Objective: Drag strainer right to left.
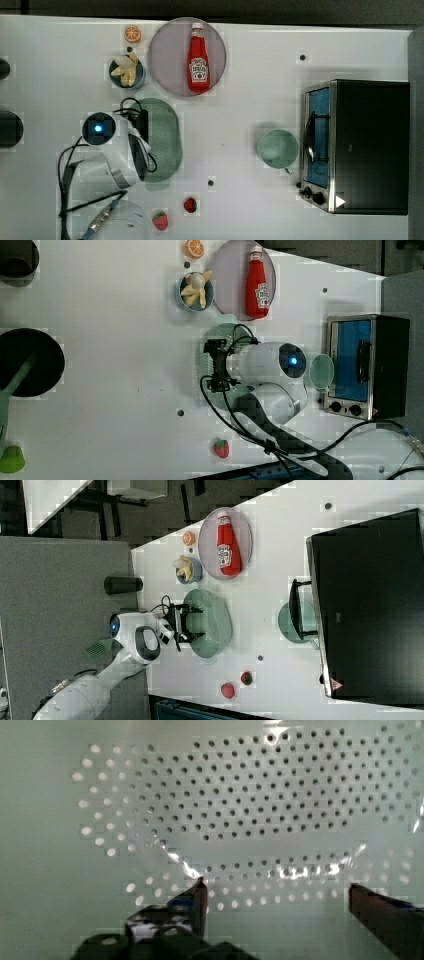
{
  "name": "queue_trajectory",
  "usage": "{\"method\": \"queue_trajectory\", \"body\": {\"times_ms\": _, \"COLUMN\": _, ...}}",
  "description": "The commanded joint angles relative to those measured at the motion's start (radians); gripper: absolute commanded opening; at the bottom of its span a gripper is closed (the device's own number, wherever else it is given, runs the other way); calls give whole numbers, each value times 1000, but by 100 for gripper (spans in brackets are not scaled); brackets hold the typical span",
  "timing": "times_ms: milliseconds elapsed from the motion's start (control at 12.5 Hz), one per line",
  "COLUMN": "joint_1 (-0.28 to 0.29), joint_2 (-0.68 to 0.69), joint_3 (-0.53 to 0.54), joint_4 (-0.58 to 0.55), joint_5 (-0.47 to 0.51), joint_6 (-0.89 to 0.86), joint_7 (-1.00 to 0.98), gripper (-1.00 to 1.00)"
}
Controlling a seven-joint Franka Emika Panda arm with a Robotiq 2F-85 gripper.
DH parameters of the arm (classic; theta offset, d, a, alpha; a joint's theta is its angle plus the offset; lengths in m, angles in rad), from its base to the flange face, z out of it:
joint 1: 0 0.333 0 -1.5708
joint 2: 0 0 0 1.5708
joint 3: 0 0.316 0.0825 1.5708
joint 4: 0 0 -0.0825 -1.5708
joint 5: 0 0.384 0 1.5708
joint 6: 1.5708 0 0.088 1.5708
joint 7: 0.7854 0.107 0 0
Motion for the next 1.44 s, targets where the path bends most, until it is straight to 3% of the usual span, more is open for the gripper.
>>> {"method": "queue_trajectory", "body": {"times_ms": 80, "joint_1": 59, "joint_2": 24, "joint_3": 18, "joint_4": 59, "joint_5": 14, "joint_6": -36, "joint_7": 41, "gripper": 100}}
{"method": "queue_trajectory", "body": {"times_ms": 800, "joint_1": 194, "joint_2": 150, "joint_3": 21, "joint_4": 262, "joint_5": 63, "joint_6": -47, "joint_7": 254, "gripper": 100}}
{"method": "queue_trajectory", "body": {"times_ms": 1440, "joint_1": 263, "joint_2": 199, "joint_3": 18, "joint_4": 367, "joint_5": 107, "joint_6": -54, "joint_7": 249, "gripper": 100}}
